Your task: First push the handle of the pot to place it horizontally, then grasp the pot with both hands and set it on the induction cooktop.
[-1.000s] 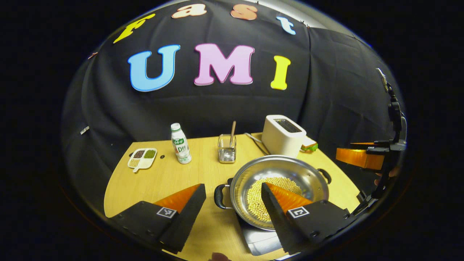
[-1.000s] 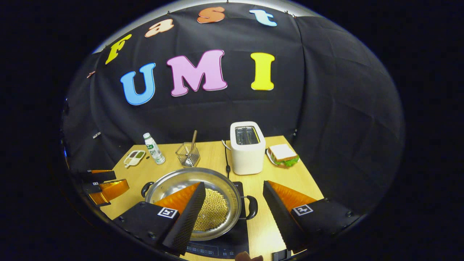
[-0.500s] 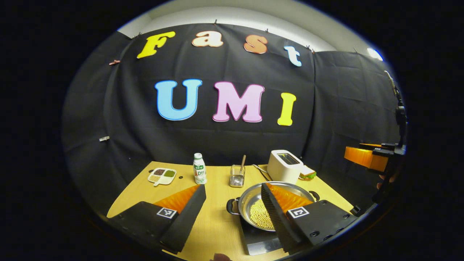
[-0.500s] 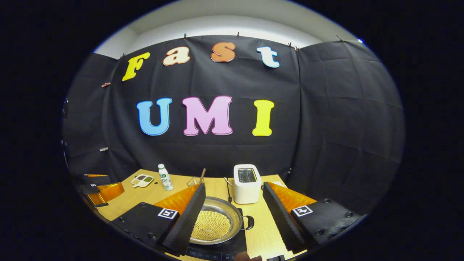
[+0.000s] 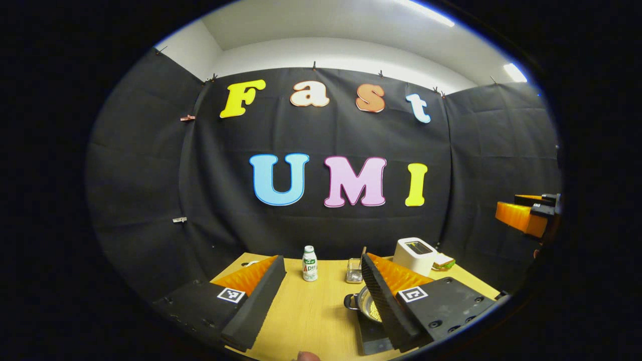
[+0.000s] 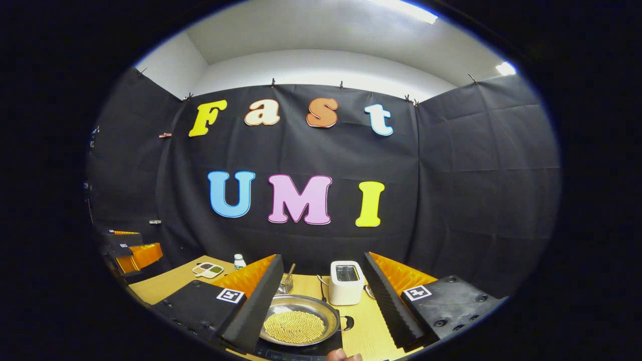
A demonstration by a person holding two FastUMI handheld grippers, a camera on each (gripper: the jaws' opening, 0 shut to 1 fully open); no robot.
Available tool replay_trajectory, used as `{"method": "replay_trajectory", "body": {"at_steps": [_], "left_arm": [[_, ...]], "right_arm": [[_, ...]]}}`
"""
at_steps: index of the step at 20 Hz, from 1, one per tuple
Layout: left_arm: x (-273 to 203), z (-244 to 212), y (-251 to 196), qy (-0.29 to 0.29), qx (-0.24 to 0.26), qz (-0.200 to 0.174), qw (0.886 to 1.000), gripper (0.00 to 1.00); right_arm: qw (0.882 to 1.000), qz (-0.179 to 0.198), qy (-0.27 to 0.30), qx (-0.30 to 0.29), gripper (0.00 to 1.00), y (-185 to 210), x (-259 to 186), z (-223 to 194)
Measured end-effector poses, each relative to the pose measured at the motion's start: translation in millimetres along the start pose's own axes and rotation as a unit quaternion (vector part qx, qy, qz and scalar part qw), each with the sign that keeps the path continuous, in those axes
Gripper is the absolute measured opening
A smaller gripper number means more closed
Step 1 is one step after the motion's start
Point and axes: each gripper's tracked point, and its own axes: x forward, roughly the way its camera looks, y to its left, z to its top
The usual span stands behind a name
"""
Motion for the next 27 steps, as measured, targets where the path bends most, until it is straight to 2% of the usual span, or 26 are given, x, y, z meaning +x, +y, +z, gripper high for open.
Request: {"method": "replay_trajectory", "body": {"at_steps": [2, 3, 7, 9, 19, 27], "left_arm": [[-11.6, 10.9, 5.5, -0.010, -0.006, 0.006, 1.000, 0.95], [-15.9, 14.2, 8.4, -0.014, -0.005, 0.010, 1.000, 0.95], [-32.4, 20.7, 5.3, -0.019, 0.003, 0.012, 1.000, 0.95], [-34.9, 17.5, 0.5, -0.013, 0.000, 0.009, 1.000, 0.95], [-26.9, 10.4, -8.6, 0.002, 0.009, 0.000, 1.000, 0.95], [-21.2, 3.1, -21.2, 0.015, 0.011, -0.014, 1.000, 0.95]], "right_arm": [[1.000, -0.003, -0.007, 0.004, 0.99, -3.8, -10.4, 7.4], [1.000, -0.010, -0.014, 0.002, 0.95, -9.0, -15.3, 11.0], [1.000, -0.020, -0.018, -0.007, 0.98, -17.8, -27.0, 10.1], [1.000, -0.025, -0.012, 0.001, 0.96, -22.6, -29.5, 7.9], [0.999, -0.042, 0.005, 0.007, 0.98, -36.7, -27.8, -2.5], [0.999, -0.038, 0.017, 0.002, 0.98, -36.1, -29.8, -9.8]]}}
